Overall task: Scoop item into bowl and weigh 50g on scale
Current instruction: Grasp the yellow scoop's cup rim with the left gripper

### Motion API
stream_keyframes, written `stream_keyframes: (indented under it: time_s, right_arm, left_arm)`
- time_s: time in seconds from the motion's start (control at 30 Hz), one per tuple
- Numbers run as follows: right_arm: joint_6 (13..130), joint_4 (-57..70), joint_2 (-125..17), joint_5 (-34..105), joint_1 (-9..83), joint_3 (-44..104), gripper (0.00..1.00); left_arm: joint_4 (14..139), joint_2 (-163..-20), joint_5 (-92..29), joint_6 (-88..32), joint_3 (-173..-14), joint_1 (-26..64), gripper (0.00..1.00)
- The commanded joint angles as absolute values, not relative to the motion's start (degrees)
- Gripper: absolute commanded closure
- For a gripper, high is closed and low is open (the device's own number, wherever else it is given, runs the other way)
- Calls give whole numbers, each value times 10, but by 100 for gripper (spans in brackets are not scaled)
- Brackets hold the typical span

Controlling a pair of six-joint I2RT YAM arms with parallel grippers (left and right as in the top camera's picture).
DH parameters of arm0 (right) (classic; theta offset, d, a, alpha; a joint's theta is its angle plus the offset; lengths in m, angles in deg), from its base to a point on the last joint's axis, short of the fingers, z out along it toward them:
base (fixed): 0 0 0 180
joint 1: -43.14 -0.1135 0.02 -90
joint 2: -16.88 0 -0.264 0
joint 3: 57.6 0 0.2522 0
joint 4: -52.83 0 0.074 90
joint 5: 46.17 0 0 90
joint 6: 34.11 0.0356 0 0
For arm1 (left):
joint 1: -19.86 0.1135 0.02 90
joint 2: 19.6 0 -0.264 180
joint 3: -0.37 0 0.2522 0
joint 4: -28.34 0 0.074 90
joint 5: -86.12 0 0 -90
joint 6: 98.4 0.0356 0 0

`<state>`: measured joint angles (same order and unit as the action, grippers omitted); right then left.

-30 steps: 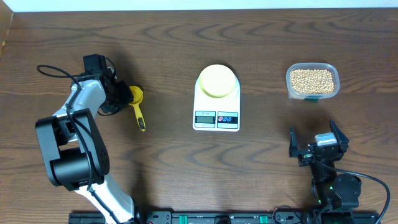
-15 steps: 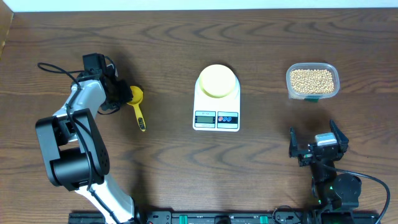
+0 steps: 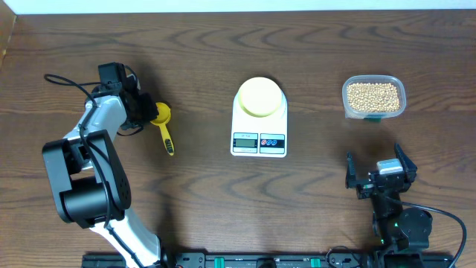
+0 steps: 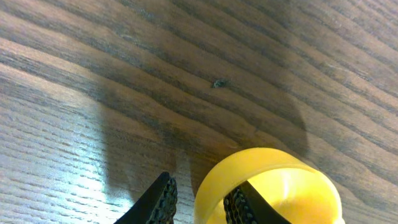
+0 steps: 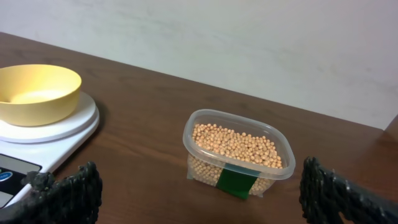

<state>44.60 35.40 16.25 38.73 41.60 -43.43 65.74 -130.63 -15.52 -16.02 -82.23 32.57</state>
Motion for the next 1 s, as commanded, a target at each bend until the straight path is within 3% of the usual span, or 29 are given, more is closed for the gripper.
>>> stream_keyframes:
  time_s: [0.0, 0.37, 0.53, 0.97]
  right_arm:
    - [440, 352, 166, 388, 412, -435, 1]
    - [440, 352, 166, 388, 412, -435, 1]
    - [440, 352, 166, 388, 412, -435, 1]
    - [440, 352, 166, 388, 412, -435, 1]
  left_arm:
    - [664, -1316, -148, -155, -817, 326, 71]
    - [664, -1316, -148, -155, -817, 326, 71]
    - [664, -1316, -148, -155, -817, 326, 85]
    - [664, -1316, -148, -160, -817, 326, 92]
